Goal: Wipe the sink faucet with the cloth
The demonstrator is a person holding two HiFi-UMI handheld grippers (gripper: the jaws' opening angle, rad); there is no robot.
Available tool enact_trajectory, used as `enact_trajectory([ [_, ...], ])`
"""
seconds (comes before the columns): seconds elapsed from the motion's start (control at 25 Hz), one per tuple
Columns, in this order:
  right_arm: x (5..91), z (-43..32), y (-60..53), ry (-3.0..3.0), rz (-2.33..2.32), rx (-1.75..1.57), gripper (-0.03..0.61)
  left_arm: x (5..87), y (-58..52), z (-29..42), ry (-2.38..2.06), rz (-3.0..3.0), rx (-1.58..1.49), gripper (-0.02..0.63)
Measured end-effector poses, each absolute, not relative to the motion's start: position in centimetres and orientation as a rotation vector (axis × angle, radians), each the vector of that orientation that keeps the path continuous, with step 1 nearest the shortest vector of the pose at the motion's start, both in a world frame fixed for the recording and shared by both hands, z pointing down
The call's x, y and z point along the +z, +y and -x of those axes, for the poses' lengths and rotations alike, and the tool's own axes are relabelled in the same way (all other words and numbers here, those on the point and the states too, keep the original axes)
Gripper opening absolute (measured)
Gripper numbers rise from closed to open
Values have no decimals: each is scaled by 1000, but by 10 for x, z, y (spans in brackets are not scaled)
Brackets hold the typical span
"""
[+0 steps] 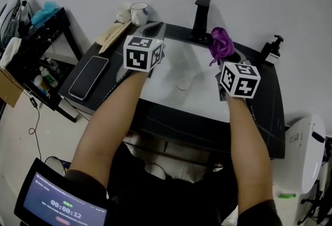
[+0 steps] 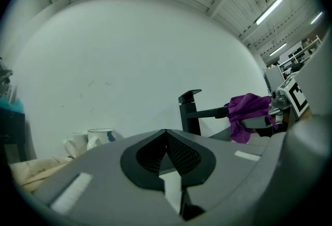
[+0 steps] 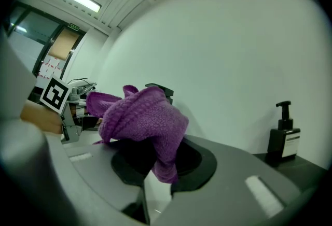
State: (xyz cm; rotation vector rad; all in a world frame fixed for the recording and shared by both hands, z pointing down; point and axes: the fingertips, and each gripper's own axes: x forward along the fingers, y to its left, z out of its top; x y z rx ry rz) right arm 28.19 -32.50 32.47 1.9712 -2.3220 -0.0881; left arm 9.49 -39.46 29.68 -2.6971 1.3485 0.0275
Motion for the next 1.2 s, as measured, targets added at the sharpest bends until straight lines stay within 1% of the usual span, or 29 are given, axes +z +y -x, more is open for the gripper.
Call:
enact_trajectory([
  [1.2,321,-288,-325,-2288,-2011,-139,69,298,-392,-99,1327,2696,13,18],
])
